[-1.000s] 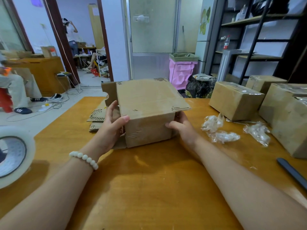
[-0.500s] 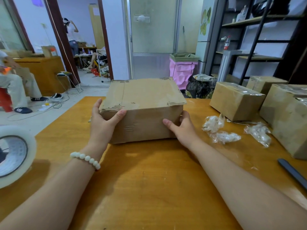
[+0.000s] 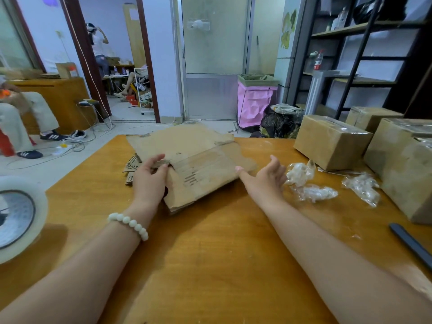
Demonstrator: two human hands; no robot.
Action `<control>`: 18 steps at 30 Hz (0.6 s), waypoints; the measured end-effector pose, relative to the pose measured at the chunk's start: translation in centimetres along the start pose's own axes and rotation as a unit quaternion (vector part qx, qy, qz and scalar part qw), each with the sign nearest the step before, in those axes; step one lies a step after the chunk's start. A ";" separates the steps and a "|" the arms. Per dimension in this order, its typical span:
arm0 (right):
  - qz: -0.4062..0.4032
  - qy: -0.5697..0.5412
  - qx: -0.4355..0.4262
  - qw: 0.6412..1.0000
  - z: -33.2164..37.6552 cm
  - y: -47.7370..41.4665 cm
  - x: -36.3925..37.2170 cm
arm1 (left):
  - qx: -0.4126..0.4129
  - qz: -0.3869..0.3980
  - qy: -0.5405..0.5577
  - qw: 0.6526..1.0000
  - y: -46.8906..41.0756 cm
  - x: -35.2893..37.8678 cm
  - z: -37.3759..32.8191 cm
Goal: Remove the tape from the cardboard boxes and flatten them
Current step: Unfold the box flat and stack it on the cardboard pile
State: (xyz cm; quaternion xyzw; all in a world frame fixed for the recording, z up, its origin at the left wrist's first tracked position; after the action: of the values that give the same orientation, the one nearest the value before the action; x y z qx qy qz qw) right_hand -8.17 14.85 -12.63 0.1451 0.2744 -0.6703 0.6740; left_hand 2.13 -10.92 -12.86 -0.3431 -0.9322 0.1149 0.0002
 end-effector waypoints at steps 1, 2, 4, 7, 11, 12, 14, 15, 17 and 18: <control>0.005 -0.021 0.003 1.000 0.1 0.0 0.2 | -0.007 0.000 0.023 1.000 -0.1 0.0 0.1; 0.022 -0.044 0.009 0.999 0.1 0.1 0.6 | -0.021 0.013 0.046 0.999 -0.1 0.3 0.1; 0.090 -0.079 0.026 0.992 0.3 0.6 2.1 | -0.051 0.070 0.086 0.993 0.6 1.6 0.0; 0.171 -0.100 0.023 0.980 1.0 1.9 4.2 | -0.065 0.154 0.112 0.980 1.8 3.3 -0.3; 0.160 -0.157 -0.003 0.974 1.5 2.0 5.1 | -0.085 0.240 0.160 0.954 3.0 4.9 -0.5; 0.156 -0.176 0.013 0.972 1.2 1.7 5.0 | -0.090 0.254 0.172 0.947 3.1 5.1 -0.6; 0.154 -0.231 0.057 0.959 0.6 1.0 5.0 | -0.100 0.276 0.173 0.940 3.5 5.4 -0.7; 0.151 -0.258 0.074 0.951 0.4 0.6 5.0 | -0.093 0.276 0.147 0.945 3.5 5.4 -0.7; 0.128 -0.287 0.082 0.946 0.1 -0.5 4.5 | -0.046 0.220 0.030 0.974 2.6 4.4 -0.8; 0.107 -0.285 0.078 0.949 -0.1 -1.1 3.9 | -0.014 0.158 -0.028 0.987 1.6 3.1 -0.7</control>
State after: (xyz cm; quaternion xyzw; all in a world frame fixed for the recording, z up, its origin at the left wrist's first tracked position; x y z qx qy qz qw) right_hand -9.50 11.60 -14.71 0.0283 0.0009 -0.6271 0.7784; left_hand 0.82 -7.57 -12.77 -0.4830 -0.8672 0.1102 -0.0492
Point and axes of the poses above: each hand's wrist, its own y-axis away from the middle knuckle, its own x-axis out of the palm, z = x × y, the point moved 8 cm from there along -y, towards the middle knuckle, and after that the axes turned 1 degree about -z, right-handed, at the moved point
